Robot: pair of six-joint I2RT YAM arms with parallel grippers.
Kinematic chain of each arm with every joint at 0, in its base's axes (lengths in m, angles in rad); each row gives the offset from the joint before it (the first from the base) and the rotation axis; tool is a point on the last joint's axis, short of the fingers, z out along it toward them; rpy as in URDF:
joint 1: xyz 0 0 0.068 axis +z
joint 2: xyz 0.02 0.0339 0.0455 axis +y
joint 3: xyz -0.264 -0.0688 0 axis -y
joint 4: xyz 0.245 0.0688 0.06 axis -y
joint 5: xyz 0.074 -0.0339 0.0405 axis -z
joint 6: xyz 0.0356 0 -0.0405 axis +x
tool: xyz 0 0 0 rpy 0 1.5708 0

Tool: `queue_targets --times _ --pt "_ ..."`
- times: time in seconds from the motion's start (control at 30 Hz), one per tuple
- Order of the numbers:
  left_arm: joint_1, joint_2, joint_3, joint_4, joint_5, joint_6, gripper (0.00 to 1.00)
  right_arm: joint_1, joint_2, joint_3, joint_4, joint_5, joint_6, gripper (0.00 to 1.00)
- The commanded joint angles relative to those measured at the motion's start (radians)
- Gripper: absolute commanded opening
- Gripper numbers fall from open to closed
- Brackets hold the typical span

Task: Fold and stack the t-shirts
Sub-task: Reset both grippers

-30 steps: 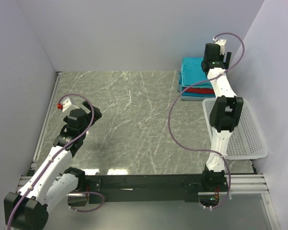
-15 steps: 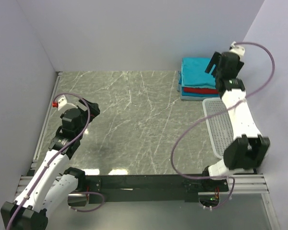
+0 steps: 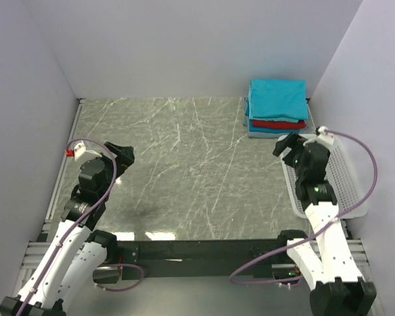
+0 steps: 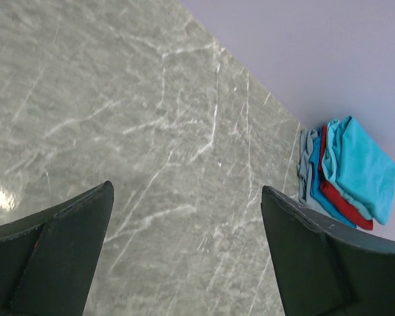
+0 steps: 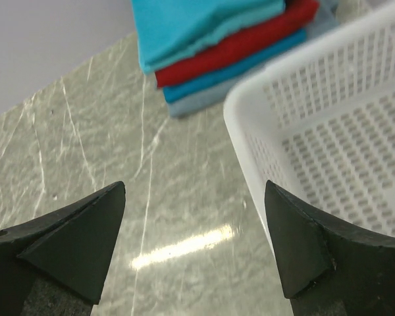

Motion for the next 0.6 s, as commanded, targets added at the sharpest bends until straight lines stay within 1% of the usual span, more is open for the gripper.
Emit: queue_targets --times 0.0,0.1,0.27,0.4,0.57 --pt "-0.001 -0.034 -0.034 -0.016 0.034 -0.043 1.0 0.005 -0.115 -0.114 0.047 -0.016 0.07 0.92" --pt "-0.001 -0.045 -0.046 -0.037 0.045 -0.054 0.99 0.005 -0.218 -0.216 0.084 -0.028 0.064 0.93" --pt "-0.001 -0.054 -0.056 -0.057 0.063 -0.063 1.0 0.003 -0.321 -0.276 0.112 -0.035 0.082 0.93" --pt "-0.001 -0.069 -0.059 -0.065 0.057 -0.068 0.99 0.005 -0.358 -0.288 0.116 -0.01 0.09 0.93" --pt "-0.001 -0.08 -0.056 -0.068 0.051 -0.066 0.99 0.005 -0.353 -0.281 0.103 0.016 0.097 0.94"
